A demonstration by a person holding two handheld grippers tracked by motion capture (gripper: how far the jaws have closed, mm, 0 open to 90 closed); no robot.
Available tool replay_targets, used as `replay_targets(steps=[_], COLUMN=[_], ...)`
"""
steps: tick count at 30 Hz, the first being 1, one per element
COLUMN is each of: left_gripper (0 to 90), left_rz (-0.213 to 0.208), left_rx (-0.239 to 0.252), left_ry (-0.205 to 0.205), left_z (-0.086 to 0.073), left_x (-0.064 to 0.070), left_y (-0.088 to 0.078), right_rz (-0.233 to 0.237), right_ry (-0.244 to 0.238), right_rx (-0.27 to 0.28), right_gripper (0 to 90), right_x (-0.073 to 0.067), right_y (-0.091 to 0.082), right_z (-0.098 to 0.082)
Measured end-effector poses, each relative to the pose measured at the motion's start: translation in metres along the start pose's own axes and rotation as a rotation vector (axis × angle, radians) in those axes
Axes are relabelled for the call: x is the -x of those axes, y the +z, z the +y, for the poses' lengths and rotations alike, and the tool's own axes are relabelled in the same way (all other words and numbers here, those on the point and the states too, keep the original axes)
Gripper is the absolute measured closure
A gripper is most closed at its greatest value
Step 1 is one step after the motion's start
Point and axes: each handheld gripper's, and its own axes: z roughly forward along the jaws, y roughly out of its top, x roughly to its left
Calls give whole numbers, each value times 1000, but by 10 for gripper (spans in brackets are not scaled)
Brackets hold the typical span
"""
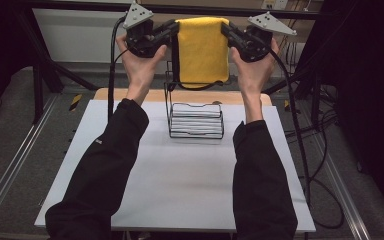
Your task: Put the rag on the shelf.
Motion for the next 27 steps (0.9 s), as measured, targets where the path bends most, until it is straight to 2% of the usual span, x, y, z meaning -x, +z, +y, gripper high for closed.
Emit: replay_targets(steps=[3, 6, 9, 12, 15, 24, 27], left_gripper=[799, 799, 799, 799, 799, 798, 798], left_rz=[-6, -22, -34, -50, -59, -61, -64], left_rx=[-17, -26, -31, -34, -38, -72, -72], left_ry=[6, -7, -3, -17, -23, 7, 8], left_z=[-8, -16, -22, -28, -34, -44, -47], left_x=[0, 0, 2, 3, 5, 13, 14], left_y=[-4, -8, -12, -16, -19, -21, -23], right_rz=[19, 34, 44, 51, 52, 52, 54], right_ry=[2, 6, 8, 24, 21, 23, 9], right_rx=[-31, -51, -63, -68, -78, -99, -99], right_gripper=[837, 837, 836, 835, 835, 834, 833], right_x=[0, -2, -3, -5, -6, -8, -8], right_y=[-3, -5, -8, -10, -13, -20, -23], right_z=[-8, -15, -21, -26, -32, -45, -47])
